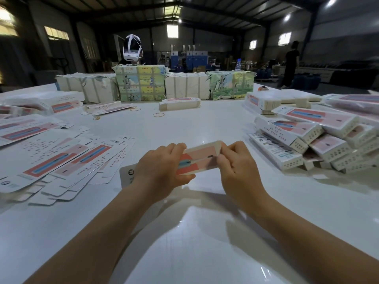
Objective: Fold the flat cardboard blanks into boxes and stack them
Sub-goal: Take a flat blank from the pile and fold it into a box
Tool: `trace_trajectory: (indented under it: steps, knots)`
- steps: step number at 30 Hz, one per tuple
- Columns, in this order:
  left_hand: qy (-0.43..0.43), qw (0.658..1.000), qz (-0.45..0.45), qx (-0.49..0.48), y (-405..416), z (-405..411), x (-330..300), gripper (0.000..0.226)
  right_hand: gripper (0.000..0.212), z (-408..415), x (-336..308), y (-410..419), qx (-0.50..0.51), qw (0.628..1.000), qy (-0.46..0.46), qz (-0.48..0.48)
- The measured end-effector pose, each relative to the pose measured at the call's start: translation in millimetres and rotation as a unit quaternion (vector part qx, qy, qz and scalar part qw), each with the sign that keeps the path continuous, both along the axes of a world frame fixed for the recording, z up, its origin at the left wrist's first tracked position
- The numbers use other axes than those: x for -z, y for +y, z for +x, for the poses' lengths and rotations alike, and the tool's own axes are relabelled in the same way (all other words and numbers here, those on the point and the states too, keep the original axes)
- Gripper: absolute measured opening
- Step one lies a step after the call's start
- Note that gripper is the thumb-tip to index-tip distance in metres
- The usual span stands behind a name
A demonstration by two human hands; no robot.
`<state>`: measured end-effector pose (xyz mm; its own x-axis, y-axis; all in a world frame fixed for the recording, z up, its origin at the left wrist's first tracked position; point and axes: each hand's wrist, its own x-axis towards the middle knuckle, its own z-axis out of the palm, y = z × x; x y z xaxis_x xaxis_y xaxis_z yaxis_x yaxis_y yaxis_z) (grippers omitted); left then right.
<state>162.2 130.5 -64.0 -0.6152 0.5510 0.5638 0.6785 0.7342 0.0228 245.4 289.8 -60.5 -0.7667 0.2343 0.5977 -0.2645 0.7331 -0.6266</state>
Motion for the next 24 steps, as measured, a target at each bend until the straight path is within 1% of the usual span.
trace_trajectory:
  steps: [2,6,8,11,12,14,15,16,17,19,21,22,24]
  knots:
    - [-0.007,1.0,-0.001,-0.008,0,0,1,0.06,0.011,-1,3,-4,0.017,0.999,0.007,0.045]
    - [0.001,1.0,-0.012,-0.015,1,1,1,0.057,0.01,0,6,-6,0.03,0.995,-0.004,0.093]
    - [0.009,1.0,-0.024,-0.012,1,1,1,0.057,0.005,-1,5,-2,0.027,0.996,-0.012,0.079]
    - [-0.009,0.999,-0.036,-0.018,-2,-2,1,0.055,0.007,-3,5,3,0.007,0.998,-0.044,0.054]
    - [-0.024,0.999,-0.041,-0.024,-4,-4,0,0.055,0.018,-3,6,3,0.0,0.996,-0.065,0.062]
    - [-0.055,0.997,-0.046,-0.027,-7,-6,-2,0.054,0.065,-4,10,3,-0.007,0.988,-0.098,0.117]
    - [-0.066,0.997,-0.044,-0.024,-8,-6,-3,0.053,0.083,-4,11,2,-0.011,0.982,-0.101,0.16]
    - [-0.073,0.996,-0.042,-0.018,-9,-5,-4,0.052,0.093,-5,12,1,-0.021,0.974,-0.095,0.204]
    - [-0.083,0.996,-0.039,-0.012,-10,-4,-5,0.051,0.096,-6,13,0,-0.032,0.964,-0.091,0.246]
    - [-0.114,0.993,-0.035,-0.002,-12,-4,-6,0.046,0.089,-8,15,2,-0.041,0.944,-0.082,0.316]
    - [-0.148,0.988,-0.052,0.0,-13,-4,-5,0.045,0.073,-10,15,3,-0.046,0.936,-0.051,0.346]
    - [-0.162,0.984,-0.068,-0.003,-13,-6,-3,0.049,0.066,-11,16,4,-0.046,0.934,-0.036,0.351]
    - [-0.157,0.984,-0.078,-0.015,-13,-11,1,0.072,0.059,-12,14,9,-0.038,0.929,-0.034,0.365]
